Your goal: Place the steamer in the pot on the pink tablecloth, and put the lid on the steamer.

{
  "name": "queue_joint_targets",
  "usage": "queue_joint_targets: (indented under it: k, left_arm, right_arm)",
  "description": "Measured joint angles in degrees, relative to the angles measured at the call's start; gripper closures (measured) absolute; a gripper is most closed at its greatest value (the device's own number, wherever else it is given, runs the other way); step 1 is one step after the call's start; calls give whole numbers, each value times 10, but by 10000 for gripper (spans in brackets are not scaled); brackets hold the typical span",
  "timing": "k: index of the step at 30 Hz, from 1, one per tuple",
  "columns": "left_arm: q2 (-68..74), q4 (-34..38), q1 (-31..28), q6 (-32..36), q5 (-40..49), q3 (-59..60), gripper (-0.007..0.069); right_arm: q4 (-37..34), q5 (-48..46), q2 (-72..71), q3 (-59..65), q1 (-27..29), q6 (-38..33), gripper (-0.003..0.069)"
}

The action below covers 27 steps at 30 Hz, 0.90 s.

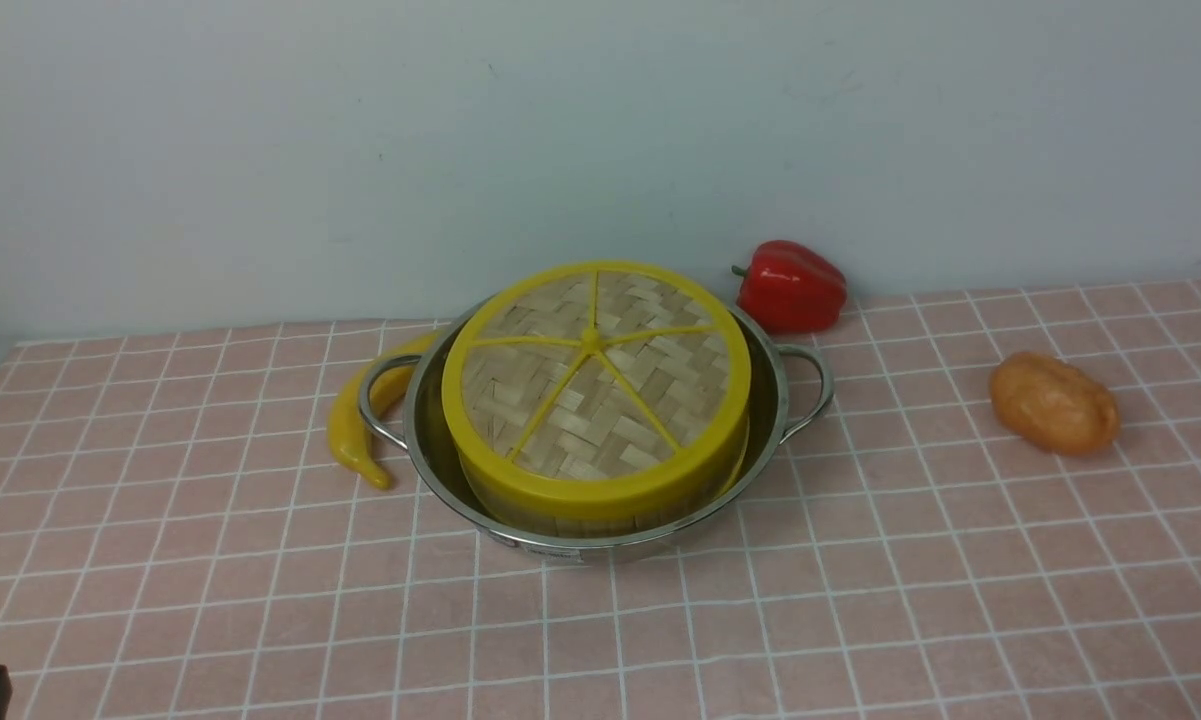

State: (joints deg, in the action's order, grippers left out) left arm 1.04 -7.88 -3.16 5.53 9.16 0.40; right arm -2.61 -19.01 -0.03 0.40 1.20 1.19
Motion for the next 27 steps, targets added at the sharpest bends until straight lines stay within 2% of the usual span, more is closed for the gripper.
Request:
queue_joint_targets:
  k: [27]
  left_arm:
    - [0, 0, 0, 0, 0, 0, 405]
  right_arm:
    - [0, 0, 0, 0, 0, 4, 419]
